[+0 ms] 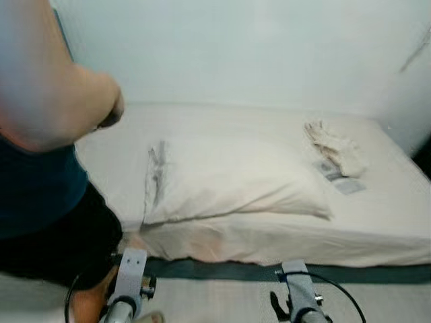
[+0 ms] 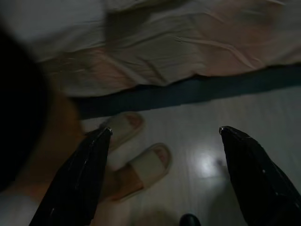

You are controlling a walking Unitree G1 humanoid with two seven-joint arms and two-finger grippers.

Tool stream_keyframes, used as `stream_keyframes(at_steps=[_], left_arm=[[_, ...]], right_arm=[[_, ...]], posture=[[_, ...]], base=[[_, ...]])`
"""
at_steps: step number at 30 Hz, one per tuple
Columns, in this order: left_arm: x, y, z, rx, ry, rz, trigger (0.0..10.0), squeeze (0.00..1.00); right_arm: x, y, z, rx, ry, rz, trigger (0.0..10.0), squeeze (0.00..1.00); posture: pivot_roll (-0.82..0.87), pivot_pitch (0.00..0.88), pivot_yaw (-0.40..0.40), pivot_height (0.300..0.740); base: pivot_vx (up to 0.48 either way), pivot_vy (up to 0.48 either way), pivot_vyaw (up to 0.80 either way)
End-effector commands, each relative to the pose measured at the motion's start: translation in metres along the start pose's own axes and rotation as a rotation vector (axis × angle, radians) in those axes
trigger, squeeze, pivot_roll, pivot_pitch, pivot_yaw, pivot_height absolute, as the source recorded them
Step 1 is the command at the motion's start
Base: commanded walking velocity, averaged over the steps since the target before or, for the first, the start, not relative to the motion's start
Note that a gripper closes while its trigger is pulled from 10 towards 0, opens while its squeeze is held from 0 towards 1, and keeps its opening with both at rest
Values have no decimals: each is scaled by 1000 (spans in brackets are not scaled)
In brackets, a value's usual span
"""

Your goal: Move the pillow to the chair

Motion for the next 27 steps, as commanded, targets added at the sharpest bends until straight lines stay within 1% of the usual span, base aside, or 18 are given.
stream_keyframes(at_steps=[1,5,8,12,15,17,19,25,27], left_arm=[[3,-3,0,-17,-22,12,10000,0],[2,-4,1,-22,-26,10,10000,0],[1,-6,2,-39,-25,33,10000,0],[3,-8,2,-50,-29,15,10000,0],[3,-5,1,-31,-32,4,10000,0],[6,-2,2,-6,-54,5,10000,0],[9,-1,2,2,-75,1,10000,0],[13,-4,1,-13,-93,19,10000,0],[15,-3,0,-7,-99,26,10000,0]], right_arm=[[-7,-4,2,-6,22,8,10000,0],[-10,-5,3,-7,28,11,10000,0],[-12,-4,4,-6,29,12,10000,0],[-11,-4,4,-4,27,14,10000,0],[-8,-6,4,-7,13,10,10000,0],[-3,-7,3,-6,-20,-20,10000,0],[3,-7,2,-3,-50,-12,10000,0],[8,-9,1,-17,-63,-5,10000,0],[14,-10,0,-26,-80,-7,10000,0]], posture=[[4,50,-18,740],[0,49,-21,740],[-4,46,-25,740],[-6,42,-25,740],[-5,39,-27,740],[-5,37,-27,740],[-6,36,-26,740],[-1,33,-30,740],[-2,33,-28,740]], base=[[0,0,-800],[0,0,-800],[0,0,-800],[0,0,-800],[0,0,-800],[0,0,-700],[0,0,0],[0,0,0],[0,0,0]])
Point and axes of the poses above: a point about 5 cm out from each wrist's last joint towards the gripper, its own z axis pointing back from the gripper into the wrist, its own x axis along the axis of the wrist's last joint, y = z × x, the point moved 4 cm from there along -z, pointing out of the wrist towards the gripper, and after that the axes turned 6 degrees about z, right-handed, at the moved point
